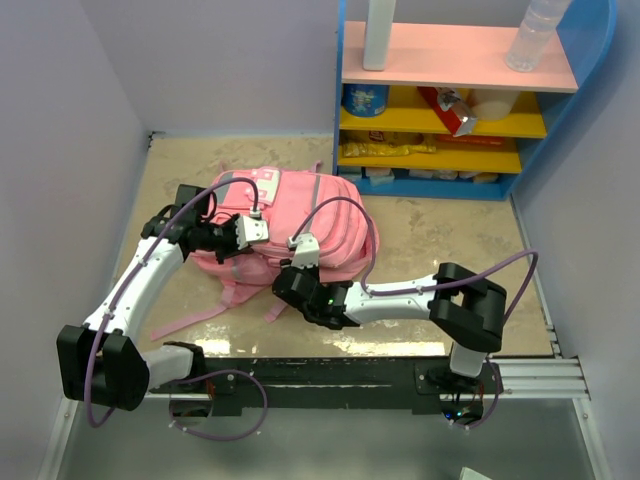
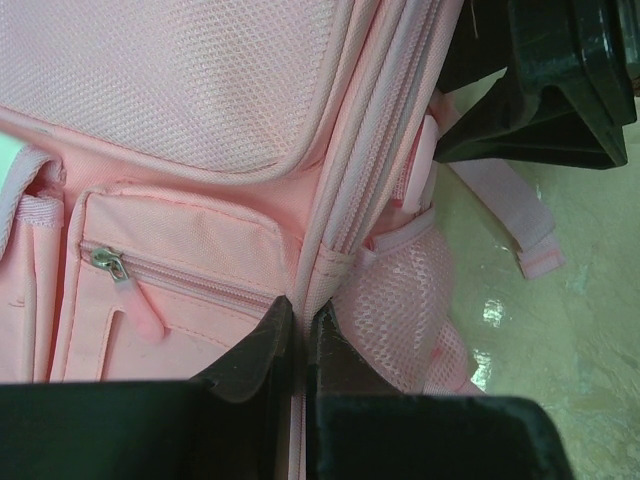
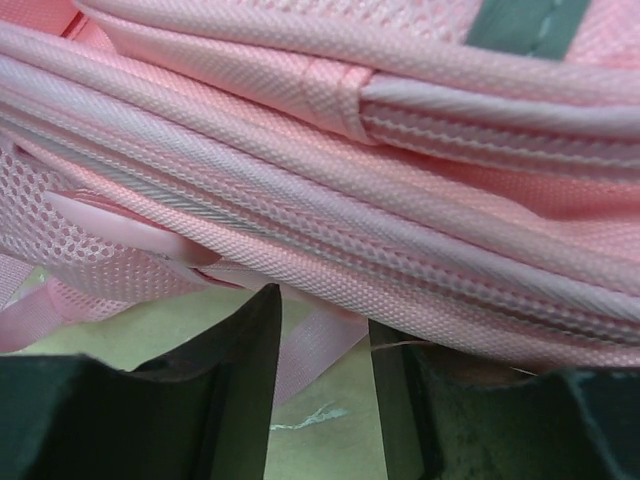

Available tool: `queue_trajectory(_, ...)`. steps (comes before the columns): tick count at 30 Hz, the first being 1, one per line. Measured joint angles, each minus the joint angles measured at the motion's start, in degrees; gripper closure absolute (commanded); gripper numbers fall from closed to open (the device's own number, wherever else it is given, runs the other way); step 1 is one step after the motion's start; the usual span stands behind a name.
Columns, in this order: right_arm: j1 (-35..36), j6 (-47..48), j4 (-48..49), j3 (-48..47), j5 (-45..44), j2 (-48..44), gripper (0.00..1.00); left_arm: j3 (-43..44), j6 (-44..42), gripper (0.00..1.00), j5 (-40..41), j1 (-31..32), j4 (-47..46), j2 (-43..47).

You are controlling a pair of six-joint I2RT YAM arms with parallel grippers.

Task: Pack the student bag
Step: Zip the student bag at the center of the board.

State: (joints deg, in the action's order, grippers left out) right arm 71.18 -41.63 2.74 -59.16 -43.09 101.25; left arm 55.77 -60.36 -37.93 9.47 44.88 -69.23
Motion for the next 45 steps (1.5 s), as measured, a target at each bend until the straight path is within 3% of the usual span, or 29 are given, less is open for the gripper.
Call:
queue_trajectory(7, 0.07, -1.31, -1.51, 0.0, -1.4, 0.0, 0.73, 0.04, -0.31, 1.0, 0.0, 0.0, 0.42, 0.0)
queue_trajectory(12, 0.07, -1.88, -1.81, 0.0, -2.05, 0.26, 0.75, 0.11, -0.5, 1.0, 0.04, 0.0, 0.68, 0.0)
queue_trajectory(15, 0.07, -2.03, -1.88, 0.0, -2.4, 0.5, 0.89, 0.17, -0.52, 1.0, 0.04, 0.0, 0.76, 0.02)
queue_trajectory(16, 0.07, -2.21, -1.95, 0.0, -2.43, 0.5, 0.99, 0.17, -0.55, 1.0, 0.07, 0.0, 0.83, 0.02)
queue_trajectory(17, 0.07, -2.29, -1.97, 0.0, -2.43, 0.5, 1.0, 0.17, -0.63, 1.0, 0.09, 0.0, 0.83, 0.02)
queue_trajectory(22, 0.07, -2.89, -2.51, 0.9, -2.4, -0.68, 1.0, 0.17, -0.74, 1.0, 0.31, 0.0, 0.85, 0.0)
queue_trajectory(31, 0.02, -7.98, -3.76, 12.5, 0.66, -15.61, 1.0, 1.14, -0.81, 1.0, -0.39, 0.11, 1.92, 0.2)
queue_trajectory(38, -0.17, -12.22, -6.19, 16.59, 1.22, -20.44, 1.0, 1.14, -1.84, 1.0, -0.28, 0.33, 4.17, 0.2)
queue_trajectory(45, -5.7, -13.27, -8.81, 22.1, 4.04, -30.03, 1.0, 1.14, -3.26, 1.0, 0.09, 0.37, 4.57, 0.2)
